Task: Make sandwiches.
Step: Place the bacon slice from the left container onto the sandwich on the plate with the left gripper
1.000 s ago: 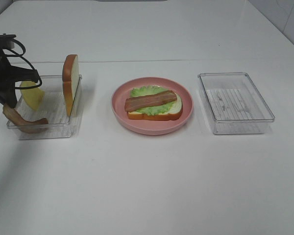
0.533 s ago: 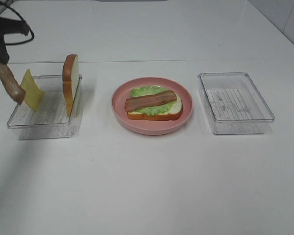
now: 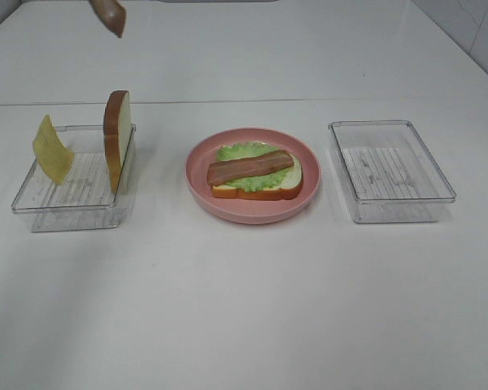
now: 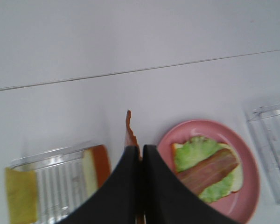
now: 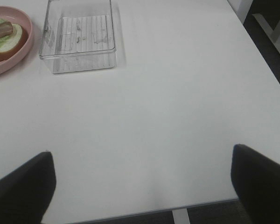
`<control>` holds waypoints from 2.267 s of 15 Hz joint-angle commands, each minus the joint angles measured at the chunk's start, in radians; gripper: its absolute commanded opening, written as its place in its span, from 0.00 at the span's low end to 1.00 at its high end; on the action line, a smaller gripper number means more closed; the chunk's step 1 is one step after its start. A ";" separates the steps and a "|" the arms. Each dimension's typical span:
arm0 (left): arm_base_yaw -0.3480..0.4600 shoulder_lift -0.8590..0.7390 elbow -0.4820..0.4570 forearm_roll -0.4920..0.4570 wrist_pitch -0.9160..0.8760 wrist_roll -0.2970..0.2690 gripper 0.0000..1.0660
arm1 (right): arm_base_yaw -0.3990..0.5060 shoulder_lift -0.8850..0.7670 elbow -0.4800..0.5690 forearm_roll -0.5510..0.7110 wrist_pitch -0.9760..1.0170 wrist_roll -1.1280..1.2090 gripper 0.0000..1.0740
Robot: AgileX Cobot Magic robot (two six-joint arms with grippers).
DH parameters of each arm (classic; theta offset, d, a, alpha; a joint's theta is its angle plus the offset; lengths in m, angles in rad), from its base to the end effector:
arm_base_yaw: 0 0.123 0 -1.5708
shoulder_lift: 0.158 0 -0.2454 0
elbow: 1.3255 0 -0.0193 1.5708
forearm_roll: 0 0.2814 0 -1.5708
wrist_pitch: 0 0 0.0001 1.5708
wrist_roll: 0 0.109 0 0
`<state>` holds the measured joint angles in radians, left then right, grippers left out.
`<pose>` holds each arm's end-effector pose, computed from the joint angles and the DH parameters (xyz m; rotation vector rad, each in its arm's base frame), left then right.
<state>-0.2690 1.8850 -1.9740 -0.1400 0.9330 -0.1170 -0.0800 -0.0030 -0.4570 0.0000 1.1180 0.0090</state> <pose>0.4444 -0.1352 0.3358 0.1372 2.3416 -0.3650 0.0792 -0.0064 0.2648 0.0953 2.1397 -0.0415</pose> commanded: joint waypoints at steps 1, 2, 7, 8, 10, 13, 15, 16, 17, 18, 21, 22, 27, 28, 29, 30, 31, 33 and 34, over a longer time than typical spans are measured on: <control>-0.042 0.036 -0.005 -0.121 -0.063 0.012 0.00 | -0.006 -0.031 -0.005 0.000 -0.003 -0.009 0.92; -0.065 0.071 -0.005 -0.206 -0.085 0.038 0.00 | -0.006 -0.031 -0.005 0.000 -0.003 -0.009 0.92; -0.182 0.307 -0.005 -0.644 -0.199 0.244 0.00 | -0.006 -0.031 -0.005 0.000 -0.003 -0.009 0.92; -0.195 0.350 -0.005 -0.720 -0.221 0.280 0.00 | -0.006 -0.031 -0.005 0.000 -0.003 -0.009 0.92; -0.199 0.401 -0.005 -0.822 -0.228 0.324 0.00 | -0.006 -0.031 -0.005 0.000 -0.003 -0.009 0.92; -0.199 0.469 -0.005 -0.837 -0.228 0.322 0.00 | -0.006 -0.031 -0.005 0.000 -0.003 -0.009 0.92; -0.199 0.503 -0.005 -0.807 -0.222 0.299 0.00 | -0.006 -0.031 -0.005 0.000 -0.003 -0.009 0.92; -0.199 0.510 -0.005 -0.761 -0.219 0.253 0.00 | -0.006 -0.031 -0.005 0.000 -0.003 -0.009 0.92; -0.194 0.510 -0.005 -0.702 -0.217 0.196 0.00 | -0.006 -0.031 -0.005 0.000 -0.003 -0.009 0.92; -0.193 0.510 -0.005 -0.660 -0.214 0.163 0.00 | -0.006 -0.031 -0.005 0.000 -0.003 -0.009 0.92; -0.190 0.510 -0.005 -0.371 -0.177 -0.017 0.00 | -0.006 -0.031 -0.005 0.000 -0.003 -0.009 0.92; -0.190 0.510 -0.005 -0.346 -0.177 -0.029 0.00 | -0.006 -0.031 -0.005 0.000 -0.003 -0.009 0.92; -0.190 0.510 -0.007 -0.326 -0.178 -0.029 0.24 | -0.006 -0.031 -0.005 0.000 -0.003 -0.009 0.92; -0.190 0.510 -0.010 -0.326 -0.175 -0.029 0.47 | -0.006 -0.031 -0.005 0.000 -0.003 -0.009 0.92; -0.190 0.506 -0.010 -0.326 -0.176 -0.028 0.62 | -0.006 -0.031 -0.005 0.000 -0.003 -0.009 0.92; -0.190 0.499 -0.010 -0.324 -0.181 -0.020 0.88 | -0.006 -0.031 -0.005 0.000 -0.003 -0.009 0.92; -0.190 0.492 -0.010 -0.323 -0.183 -0.017 0.95 | -0.006 -0.031 -0.005 0.000 -0.003 -0.009 0.92; -0.190 0.470 -0.010 -0.305 -0.181 -0.017 0.95 | -0.006 -0.031 -0.005 0.000 -0.003 -0.009 0.92; -0.190 0.464 -0.010 -0.305 -0.179 -0.017 0.95 | -0.006 -0.031 -0.005 0.000 -0.003 -0.009 0.92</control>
<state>-0.4570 2.3650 -1.9760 -0.4490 0.7540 -0.1390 -0.0800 -0.0030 -0.4570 0.0000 1.1180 0.0090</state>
